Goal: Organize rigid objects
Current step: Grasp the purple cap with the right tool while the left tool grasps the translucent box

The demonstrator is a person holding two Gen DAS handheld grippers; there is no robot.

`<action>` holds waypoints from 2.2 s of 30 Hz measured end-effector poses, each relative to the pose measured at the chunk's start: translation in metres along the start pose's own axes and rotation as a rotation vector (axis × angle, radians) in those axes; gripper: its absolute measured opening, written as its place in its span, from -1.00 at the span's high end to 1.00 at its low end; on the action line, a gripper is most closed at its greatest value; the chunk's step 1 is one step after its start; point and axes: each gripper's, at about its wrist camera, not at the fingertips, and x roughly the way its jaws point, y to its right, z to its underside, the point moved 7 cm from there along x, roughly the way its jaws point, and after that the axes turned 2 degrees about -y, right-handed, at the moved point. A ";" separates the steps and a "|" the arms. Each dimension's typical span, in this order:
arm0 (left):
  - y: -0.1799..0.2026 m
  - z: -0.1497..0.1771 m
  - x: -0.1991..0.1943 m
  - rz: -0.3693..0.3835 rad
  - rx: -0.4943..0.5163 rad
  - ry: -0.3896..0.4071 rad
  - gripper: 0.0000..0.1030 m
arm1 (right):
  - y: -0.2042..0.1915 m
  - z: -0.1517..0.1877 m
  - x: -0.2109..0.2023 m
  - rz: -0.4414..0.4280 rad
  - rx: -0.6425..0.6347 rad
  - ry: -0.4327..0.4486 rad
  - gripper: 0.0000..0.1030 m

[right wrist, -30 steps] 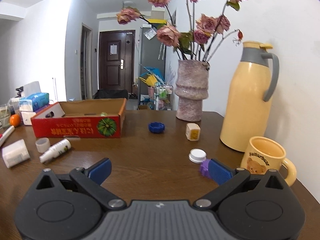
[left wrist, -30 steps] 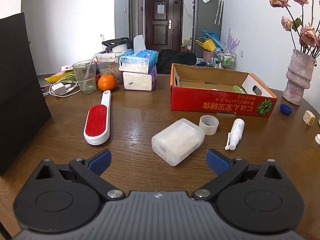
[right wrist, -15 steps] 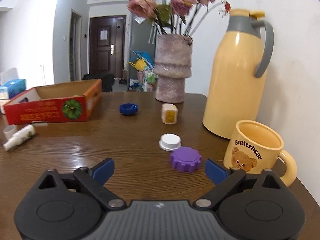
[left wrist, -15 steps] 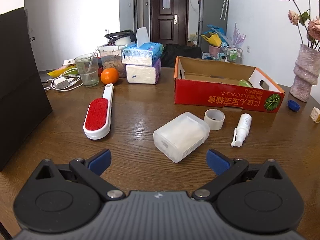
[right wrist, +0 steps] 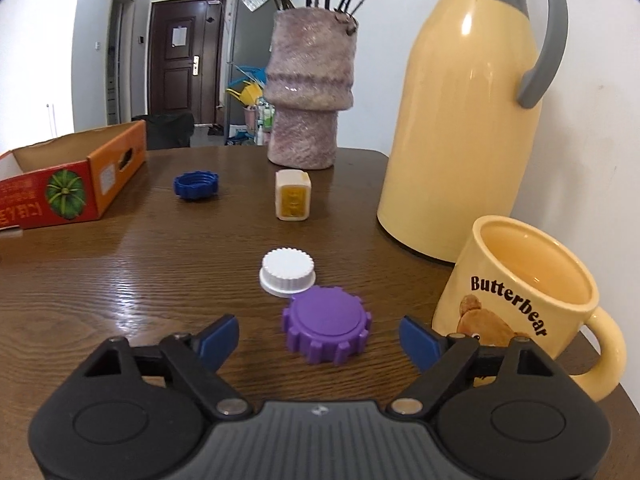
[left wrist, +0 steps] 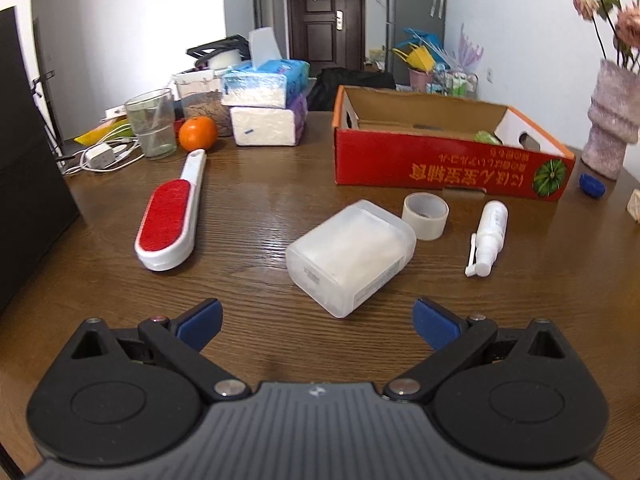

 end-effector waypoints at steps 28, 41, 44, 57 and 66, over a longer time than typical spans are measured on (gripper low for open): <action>0.019 -0.034 0.083 0.020 0.089 0.041 -1.00 | 0.001 -0.005 0.011 -0.053 0.055 -0.007 -0.03; 0.031 -0.030 0.088 0.042 0.150 0.054 -0.39 | 0.002 -0.005 0.005 -0.046 0.073 0.013 -0.03; 0.030 -0.029 0.086 0.042 0.143 0.055 -0.35 | 0.001 -0.004 0.000 -0.042 0.083 0.029 -0.03; 0.030 -0.019 0.058 0.047 0.121 0.099 -0.30 | -0.011 -0.001 -0.021 -0.044 0.103 0.089 -0.03; 0.032 -0.013 0.023 0.079 0.092 0.169 -0.30 | -0.037 0.006 -0.045 -0.081 0.077 0.133 -0.03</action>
